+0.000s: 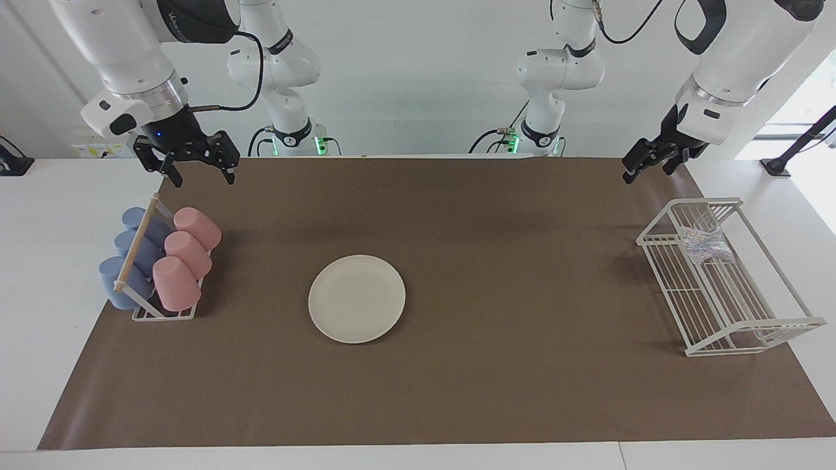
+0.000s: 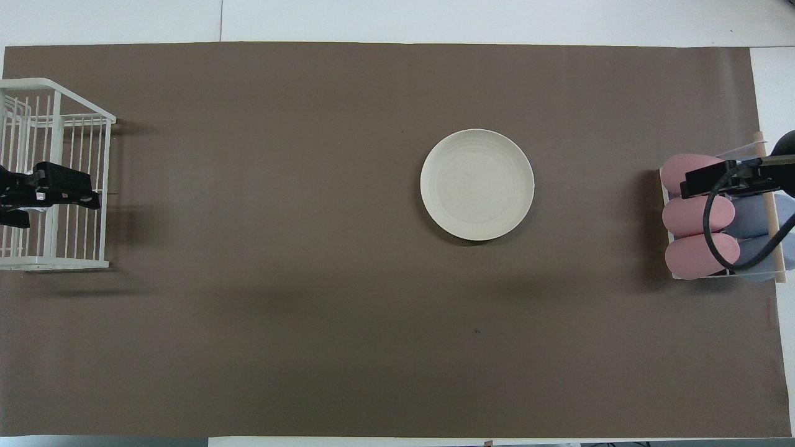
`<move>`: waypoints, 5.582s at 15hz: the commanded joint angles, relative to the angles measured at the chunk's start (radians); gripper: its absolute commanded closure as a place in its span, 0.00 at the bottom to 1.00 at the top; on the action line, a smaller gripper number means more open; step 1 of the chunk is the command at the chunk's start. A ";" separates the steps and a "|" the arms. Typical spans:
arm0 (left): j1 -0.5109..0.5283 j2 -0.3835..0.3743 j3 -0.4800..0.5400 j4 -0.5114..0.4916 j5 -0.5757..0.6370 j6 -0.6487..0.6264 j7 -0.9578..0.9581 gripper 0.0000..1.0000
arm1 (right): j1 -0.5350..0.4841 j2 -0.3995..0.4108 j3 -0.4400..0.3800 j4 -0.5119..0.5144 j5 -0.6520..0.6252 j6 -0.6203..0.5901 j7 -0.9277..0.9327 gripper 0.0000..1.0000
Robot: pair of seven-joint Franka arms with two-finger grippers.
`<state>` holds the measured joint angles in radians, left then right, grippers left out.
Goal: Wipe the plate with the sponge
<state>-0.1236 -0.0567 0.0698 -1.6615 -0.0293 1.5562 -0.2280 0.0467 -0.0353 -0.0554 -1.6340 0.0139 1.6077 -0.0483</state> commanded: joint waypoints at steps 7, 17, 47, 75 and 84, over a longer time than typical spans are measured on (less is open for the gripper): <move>0.009 -0.006 -0.002 -0.009 -0.017 0.024 0.004 0.00 | -0.002 0.002 0.005 0.011 -0.003 -0.008 -0.008 0.00; -0.002 0.041 0.001 -0.049 0.230 0.068 -0.030 0.00 | -0.001 -0.003 0.022 -0.001 -0.005 0.008 0.377 0.00; -0.088 0.417 0.002 0.014 0.852 0.061 -0.151 0.96 | 0.397 -0.034 0.042 -0.020 0.087 0.026 1.964 0.00; 0.191 0.146 0.005 0.086 -0.732 -0.087 -0.228 1.00 | 0.406 -0.037 0.048 -0.024 0.089 0.021 1.961 0.00; 0.118 -0.216 -0.001 -0.599 -1.265 0.085 0.206 1.00 | 0.435 -0.035 0.069 -0.039 0.147 0.127 2.022 0.00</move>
<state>0.0504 -0.1845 0.0643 -2.1417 -1.2189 1.5940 -0.0755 0.4596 -0.0479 0.0008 -1.6343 0.1506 1.6774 1.9211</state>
